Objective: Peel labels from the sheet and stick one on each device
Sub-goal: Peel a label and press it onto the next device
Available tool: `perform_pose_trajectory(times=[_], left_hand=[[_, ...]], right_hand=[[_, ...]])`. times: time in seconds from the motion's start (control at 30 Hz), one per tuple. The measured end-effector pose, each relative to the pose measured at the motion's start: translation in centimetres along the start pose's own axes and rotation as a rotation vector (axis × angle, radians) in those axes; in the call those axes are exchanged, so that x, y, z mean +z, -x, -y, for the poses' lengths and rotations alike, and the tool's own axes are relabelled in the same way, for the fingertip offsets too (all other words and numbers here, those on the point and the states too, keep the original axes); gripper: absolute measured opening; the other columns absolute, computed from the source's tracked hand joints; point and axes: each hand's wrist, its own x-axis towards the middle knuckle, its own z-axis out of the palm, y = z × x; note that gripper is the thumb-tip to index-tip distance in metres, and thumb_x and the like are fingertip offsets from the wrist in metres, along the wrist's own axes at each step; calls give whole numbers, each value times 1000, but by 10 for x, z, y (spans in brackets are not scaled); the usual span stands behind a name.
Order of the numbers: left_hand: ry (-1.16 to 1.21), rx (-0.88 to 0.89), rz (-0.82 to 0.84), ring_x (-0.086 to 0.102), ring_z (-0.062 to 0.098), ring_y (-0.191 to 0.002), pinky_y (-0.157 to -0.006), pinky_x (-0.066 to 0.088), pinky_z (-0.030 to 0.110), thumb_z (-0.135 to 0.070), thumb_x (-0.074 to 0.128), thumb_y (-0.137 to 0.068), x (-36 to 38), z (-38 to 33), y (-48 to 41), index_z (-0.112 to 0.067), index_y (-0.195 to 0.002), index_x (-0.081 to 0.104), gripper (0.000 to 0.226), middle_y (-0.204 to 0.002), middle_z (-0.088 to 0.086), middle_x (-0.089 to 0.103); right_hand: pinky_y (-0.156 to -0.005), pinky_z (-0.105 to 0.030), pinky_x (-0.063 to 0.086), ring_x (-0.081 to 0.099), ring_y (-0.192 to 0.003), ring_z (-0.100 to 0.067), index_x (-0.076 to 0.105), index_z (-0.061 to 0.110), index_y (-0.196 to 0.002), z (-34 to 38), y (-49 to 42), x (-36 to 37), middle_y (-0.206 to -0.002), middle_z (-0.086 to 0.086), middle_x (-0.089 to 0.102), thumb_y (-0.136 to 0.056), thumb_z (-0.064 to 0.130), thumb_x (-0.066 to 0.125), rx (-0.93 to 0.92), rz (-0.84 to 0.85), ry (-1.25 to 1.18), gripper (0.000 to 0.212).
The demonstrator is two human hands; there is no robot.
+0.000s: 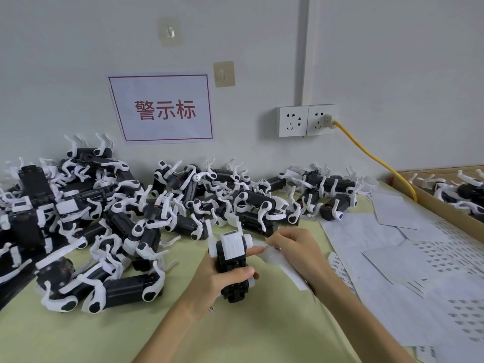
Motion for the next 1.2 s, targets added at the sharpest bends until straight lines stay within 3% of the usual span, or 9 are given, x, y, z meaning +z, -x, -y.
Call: perform_pose_trajectory(times=[0.13,0.23,0.4,0.57,0.77,0.93,1.2], left_hand=[[-28,14,23,73,19,-90,-75,54,23,-42,76,-67,-1,-1,0,-34,-112,78,46,-98,27,71],[2,-15,4,74,21,-89,-73,55,24,-39,77,-68,-2,-2,-1,-31,-111,79,44,-97,24,72],[65,-66,-133,70,22,-79,-70,57,26,-25,74,-75,-4,2,-9,-20,-108,80,34,-81,-1,66],[151,10,-220,73,28,-86,-72,57,32,-26,72,-77,-12,2,-10,-17,-102,79,27,-89,6,69],[180,71,-120,73,32,-91,-71,58,30,-34,74,-76,-15,0,-10,-11,-109,75,40,-128,10,71],[213,45,-57,73,31,-91,-64,55,29,-36,75,-72,-11,-1,-9,-15,-106,77,40,-131,8,70],[211,27,-17,72,32,-94,-68,56,30,-37,74,-74,-11,-1,-8,-16,-107,76,39,-130,11,70]], right_hand=[[-59,-23,39,49,-54,-2,70,26,-63,-1,1,0,-59,13,60,-90,27,66,-14,5,10,27],[-62,-22,44,56,-61,-4,75,27,-72,0,1,-1,-69,8,70,-93,27,66,-73,-86,-44,23],[-67,-21,51,62,-64,-8,77,20,-87,3,-2,-6,-71,-1,72,-97,11,64,-133,-165,-224,18],[-66,-24,53,68,-69,-11,72,29,-101,4,-1,-2,-79,0,73,-91,2,65,-160,-148,-171,30],[-64,-18,49,65,-70,-11,64,32,-114,3,2,1,-83,5,72,-92,1,64,-291,-52,-72,38],[-67,-21,51,63,-75,-9,61,32,-119,0,4,5,-85,10,70,-93,3,65,-381,-30,54,39],[-63,-13,45,63,-74,-6,64,34,-112,-7,1,8,-85,20,69,-90,7,70,-419,-123,147,35]])
